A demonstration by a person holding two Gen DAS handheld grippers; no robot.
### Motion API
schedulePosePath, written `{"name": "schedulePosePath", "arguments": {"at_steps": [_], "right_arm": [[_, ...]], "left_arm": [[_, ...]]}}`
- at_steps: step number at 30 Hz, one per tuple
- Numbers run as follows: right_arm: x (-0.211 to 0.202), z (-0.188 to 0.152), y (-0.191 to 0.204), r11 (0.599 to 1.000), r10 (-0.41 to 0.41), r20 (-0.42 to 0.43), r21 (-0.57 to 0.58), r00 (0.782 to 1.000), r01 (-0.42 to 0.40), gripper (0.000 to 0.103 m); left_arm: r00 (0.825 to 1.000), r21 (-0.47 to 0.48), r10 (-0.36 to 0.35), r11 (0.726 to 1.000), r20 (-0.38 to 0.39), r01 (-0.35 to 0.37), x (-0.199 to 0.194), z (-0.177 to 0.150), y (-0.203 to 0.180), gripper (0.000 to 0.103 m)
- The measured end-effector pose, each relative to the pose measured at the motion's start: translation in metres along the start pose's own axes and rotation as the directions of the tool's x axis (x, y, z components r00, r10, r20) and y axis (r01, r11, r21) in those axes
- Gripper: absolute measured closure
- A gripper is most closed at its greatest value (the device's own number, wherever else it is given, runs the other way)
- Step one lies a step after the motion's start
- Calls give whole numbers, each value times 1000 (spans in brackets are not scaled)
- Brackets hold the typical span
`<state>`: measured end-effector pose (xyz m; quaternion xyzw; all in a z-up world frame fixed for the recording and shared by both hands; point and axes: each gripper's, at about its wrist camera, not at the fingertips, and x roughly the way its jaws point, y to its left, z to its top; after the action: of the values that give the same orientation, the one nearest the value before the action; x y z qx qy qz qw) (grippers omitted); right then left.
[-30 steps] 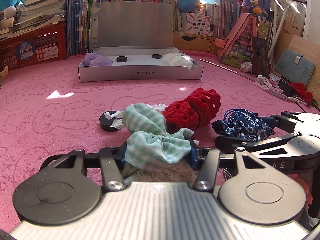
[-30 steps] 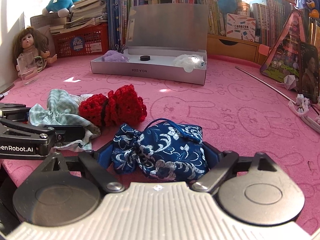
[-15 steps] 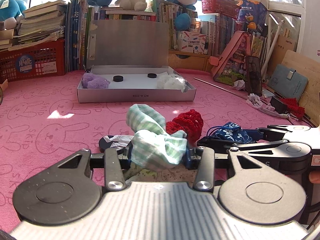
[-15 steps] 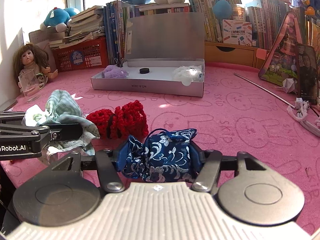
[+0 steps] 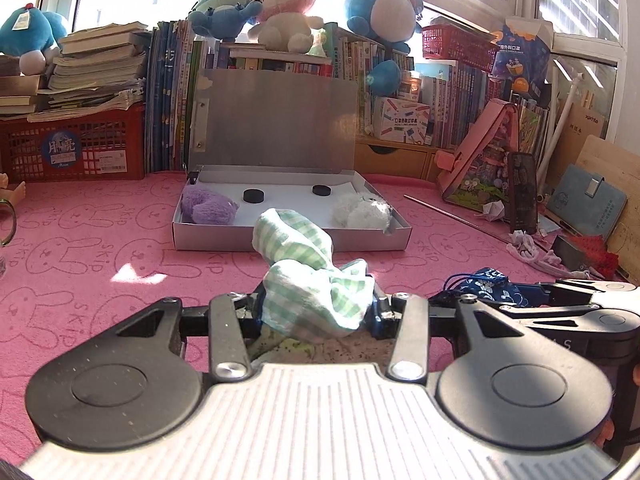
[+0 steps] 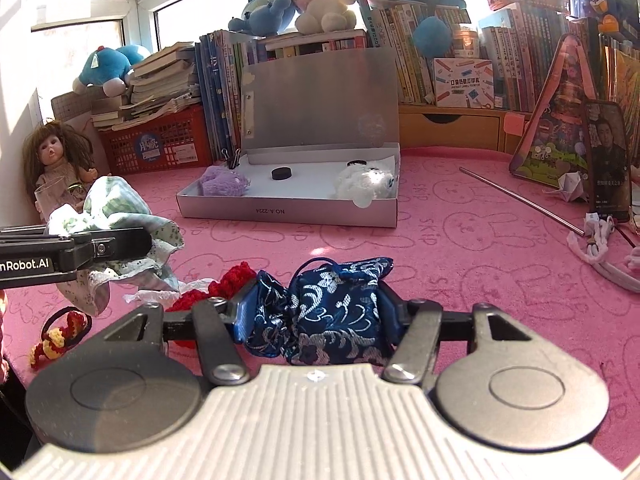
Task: Organize objects
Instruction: 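Carry the gingham scrunchie and the blue floral pouch over the white box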
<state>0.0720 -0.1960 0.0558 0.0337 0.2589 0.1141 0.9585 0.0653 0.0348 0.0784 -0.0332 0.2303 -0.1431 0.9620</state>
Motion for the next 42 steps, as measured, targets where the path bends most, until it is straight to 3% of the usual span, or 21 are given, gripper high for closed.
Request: {"name": "schedulePosePath", "arguments": {"at_steps": [15,26,42], "right_arm": [[13,45,-16,999,-17,50,45,999,15,41],[37,76,-29,995,2,27,103,1000,-4,40],[102,123,-57,970,30,-40,242,999,-19,39]], "left_arm": [[1000,-73,25,997,3,-25,34,41,29,54],[999,-160,-10,987,-44,3,69,68,51,54],[996,-178,10,984,-93,-27,141,106,70,53]]}}
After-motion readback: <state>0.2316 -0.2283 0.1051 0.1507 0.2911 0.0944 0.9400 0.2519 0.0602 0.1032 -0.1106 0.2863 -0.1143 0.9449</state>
